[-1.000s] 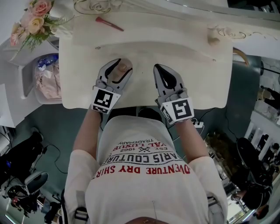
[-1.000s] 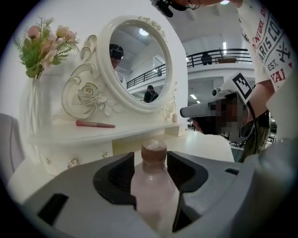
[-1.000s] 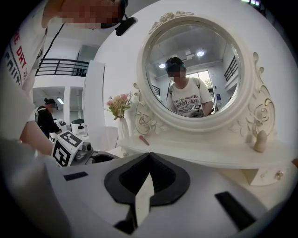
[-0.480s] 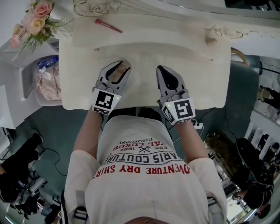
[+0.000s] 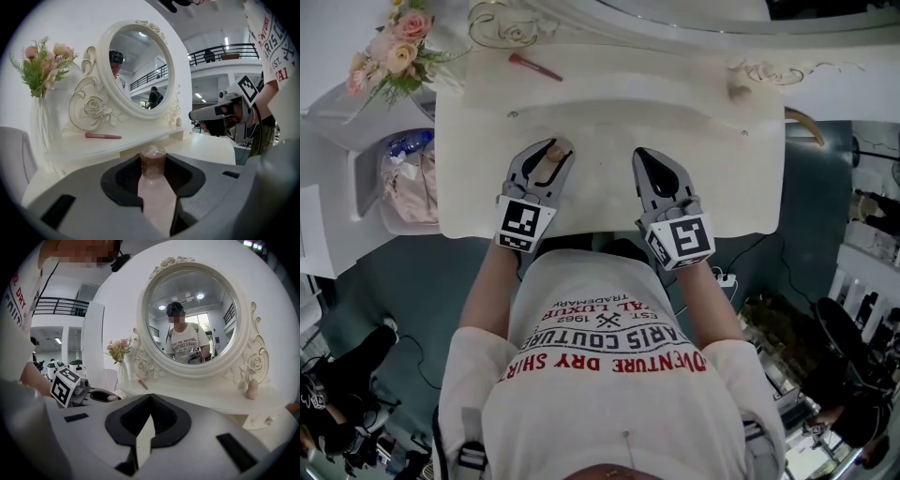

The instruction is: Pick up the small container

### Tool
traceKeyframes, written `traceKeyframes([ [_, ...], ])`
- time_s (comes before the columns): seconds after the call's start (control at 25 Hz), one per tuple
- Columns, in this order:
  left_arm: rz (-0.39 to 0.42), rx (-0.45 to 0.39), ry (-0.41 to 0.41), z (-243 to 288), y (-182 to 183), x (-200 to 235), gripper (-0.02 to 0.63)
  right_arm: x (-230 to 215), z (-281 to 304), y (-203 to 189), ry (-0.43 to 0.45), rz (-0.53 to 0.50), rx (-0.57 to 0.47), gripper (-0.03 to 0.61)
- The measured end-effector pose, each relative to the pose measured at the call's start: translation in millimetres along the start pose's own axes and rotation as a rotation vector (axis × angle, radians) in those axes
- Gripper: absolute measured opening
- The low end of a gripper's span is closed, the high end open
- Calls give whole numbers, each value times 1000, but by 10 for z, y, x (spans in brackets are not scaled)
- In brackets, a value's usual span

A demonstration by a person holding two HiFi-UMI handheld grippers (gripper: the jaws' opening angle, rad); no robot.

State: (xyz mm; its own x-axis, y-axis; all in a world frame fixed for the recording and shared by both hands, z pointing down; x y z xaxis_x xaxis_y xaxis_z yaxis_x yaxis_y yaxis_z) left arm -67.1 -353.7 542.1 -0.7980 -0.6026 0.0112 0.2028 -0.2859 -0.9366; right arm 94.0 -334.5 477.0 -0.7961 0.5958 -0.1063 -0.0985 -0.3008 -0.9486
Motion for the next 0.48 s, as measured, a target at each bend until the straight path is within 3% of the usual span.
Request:
traceKeyframes([
  [0.28, 55, -49, 24, -308, 418, 58, 146, 43, -73, 321, -24, -41, -64, -1],
  [0.48, 108, -101, 70, -534, 796, 65, 146, 146, -111, 569, 9, -78, -101, -2],
])
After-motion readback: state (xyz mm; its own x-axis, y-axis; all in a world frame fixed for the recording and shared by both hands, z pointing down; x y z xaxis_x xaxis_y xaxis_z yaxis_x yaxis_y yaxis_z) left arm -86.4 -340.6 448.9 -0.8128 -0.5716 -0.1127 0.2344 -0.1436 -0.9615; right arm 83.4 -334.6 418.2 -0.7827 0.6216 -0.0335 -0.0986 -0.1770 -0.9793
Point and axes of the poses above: the fingertips, and each gripper's own axes: z forward along the fingers, x to its left, y out of its top, the point moved 4 cm from there along -z, backward along the fingers, and after that the axes turned 7 degrees about y, right-handed, at the moved point
